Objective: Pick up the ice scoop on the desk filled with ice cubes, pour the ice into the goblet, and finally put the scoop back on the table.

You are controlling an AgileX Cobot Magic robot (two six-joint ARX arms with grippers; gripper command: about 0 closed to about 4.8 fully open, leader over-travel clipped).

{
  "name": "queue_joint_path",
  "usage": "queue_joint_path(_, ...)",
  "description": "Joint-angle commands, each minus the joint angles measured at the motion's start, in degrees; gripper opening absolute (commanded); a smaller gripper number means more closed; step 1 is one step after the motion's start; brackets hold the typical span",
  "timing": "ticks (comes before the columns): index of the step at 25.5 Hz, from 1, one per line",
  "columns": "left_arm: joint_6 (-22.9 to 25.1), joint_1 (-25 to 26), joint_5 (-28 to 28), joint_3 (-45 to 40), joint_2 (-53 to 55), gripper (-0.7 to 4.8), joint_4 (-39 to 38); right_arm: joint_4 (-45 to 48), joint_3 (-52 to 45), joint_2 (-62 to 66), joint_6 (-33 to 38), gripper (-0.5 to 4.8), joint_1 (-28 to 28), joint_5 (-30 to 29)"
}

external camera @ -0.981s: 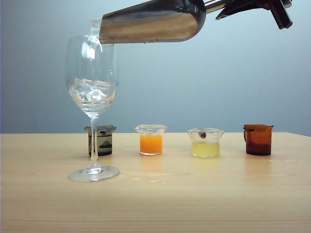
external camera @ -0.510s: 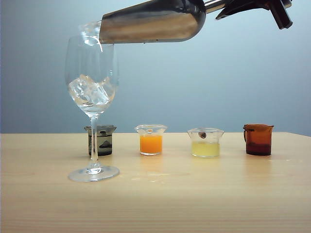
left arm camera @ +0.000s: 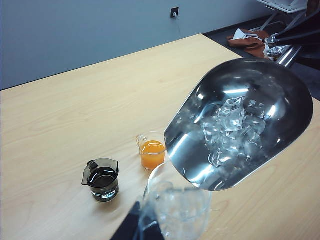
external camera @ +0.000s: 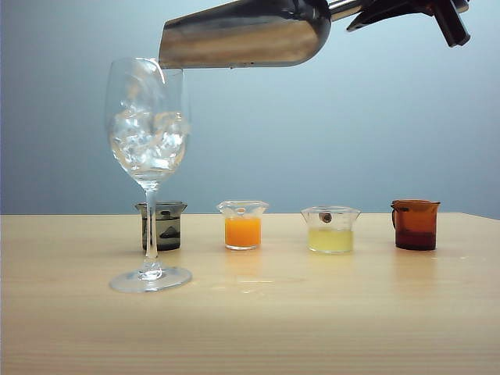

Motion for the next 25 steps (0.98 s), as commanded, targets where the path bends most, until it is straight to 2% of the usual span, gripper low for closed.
queue_joint_path(1,0.24,0.07,0.42,0.31,-0.09,-0.05,0.87,1.99,0.68,-0.42,0.28,-0.05,0.0,-0.39)
queue_joint_path(25,0.24,0.07,0.42,0.31,-0.09,-0.05,0.66,0.26,2.05,-0.42,-2.1,-0.05,0.02,1.07)
